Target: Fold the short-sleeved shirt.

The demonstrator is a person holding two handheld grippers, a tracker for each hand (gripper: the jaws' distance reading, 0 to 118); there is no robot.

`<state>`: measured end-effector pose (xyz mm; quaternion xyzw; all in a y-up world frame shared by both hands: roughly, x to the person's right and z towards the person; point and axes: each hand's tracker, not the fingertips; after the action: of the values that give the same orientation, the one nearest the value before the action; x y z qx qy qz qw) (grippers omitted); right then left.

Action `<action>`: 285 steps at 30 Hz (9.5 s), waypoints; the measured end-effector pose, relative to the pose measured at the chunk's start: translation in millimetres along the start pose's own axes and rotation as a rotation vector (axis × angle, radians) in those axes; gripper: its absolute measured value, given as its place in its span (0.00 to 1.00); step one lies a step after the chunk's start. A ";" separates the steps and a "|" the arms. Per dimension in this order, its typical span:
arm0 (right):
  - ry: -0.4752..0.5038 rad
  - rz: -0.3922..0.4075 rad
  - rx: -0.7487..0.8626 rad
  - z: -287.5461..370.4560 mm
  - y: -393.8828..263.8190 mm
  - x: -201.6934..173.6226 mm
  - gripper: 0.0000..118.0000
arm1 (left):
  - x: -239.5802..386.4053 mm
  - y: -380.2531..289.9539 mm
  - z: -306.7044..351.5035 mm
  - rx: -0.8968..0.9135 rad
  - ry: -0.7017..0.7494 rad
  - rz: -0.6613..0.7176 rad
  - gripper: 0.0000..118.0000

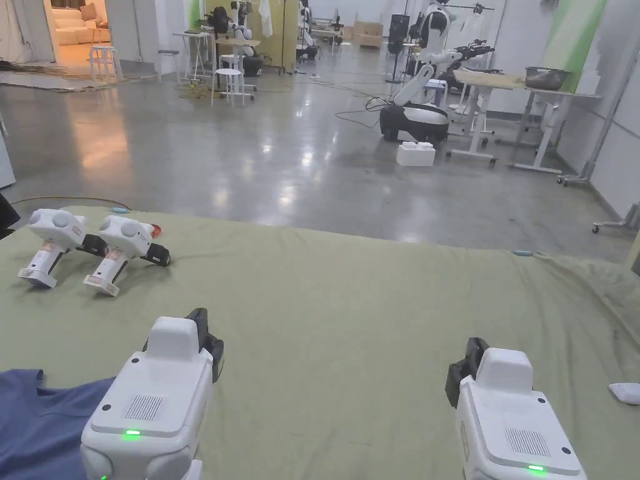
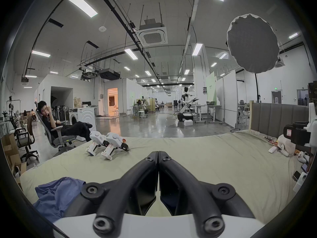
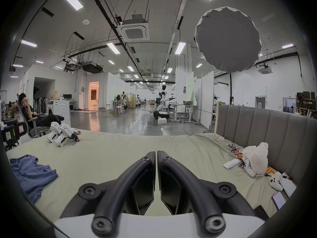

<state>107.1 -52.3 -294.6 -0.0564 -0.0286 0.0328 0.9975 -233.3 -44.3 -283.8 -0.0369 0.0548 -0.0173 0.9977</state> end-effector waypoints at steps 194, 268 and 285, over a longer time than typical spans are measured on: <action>0.069 0.024 -0.085 28.7 -1.0 -7.3 0.00 | -16.5 -72.0 -57.6 -0.624 -0.186 0.166 0.00; 0.003 0.015 -0.191 -21.2 113.1 128.1 0.00 | -107.5 80.7 -40.8 -0.334 -0.124 0.153 0.00; -0.008 0.024 -0.147 -70.7 132.0 102.9 0.00 | -100.8 96.0 -91.7 -0.322 -0.095 0.068 0.00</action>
<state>205.7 77.9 -374.3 -0.1298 -0.0344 0.0427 0.9900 -340.6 48.7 -371.1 -0.1952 0.0109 0.0272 0.9803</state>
